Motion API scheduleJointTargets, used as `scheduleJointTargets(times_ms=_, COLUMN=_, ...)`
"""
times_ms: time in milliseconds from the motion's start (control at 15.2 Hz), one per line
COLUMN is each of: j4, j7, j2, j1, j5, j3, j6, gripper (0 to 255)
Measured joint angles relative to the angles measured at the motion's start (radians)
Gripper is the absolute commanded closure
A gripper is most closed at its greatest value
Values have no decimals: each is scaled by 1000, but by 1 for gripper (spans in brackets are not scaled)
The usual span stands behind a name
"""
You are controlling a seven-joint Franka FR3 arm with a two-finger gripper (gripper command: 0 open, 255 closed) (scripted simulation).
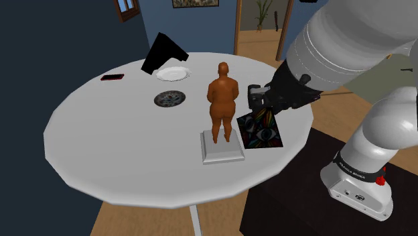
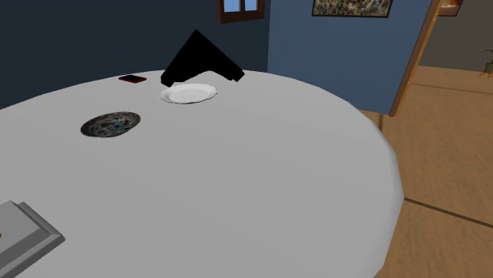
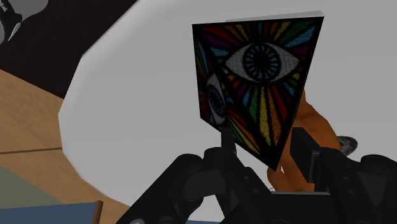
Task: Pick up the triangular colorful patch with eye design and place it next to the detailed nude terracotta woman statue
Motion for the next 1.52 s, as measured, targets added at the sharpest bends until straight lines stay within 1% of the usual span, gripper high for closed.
scheduleJointTargets(times_ms=660, j4=-108, j7=33, j2=-16, j1=28, j5=59, j3=78, j6=93, gripper=255)
scheduleJointTargets(times_ms=1518, j4=-220, j7=81, j2=-4, j1=41, j5=147, j3=214, j6=229, gripper=255)
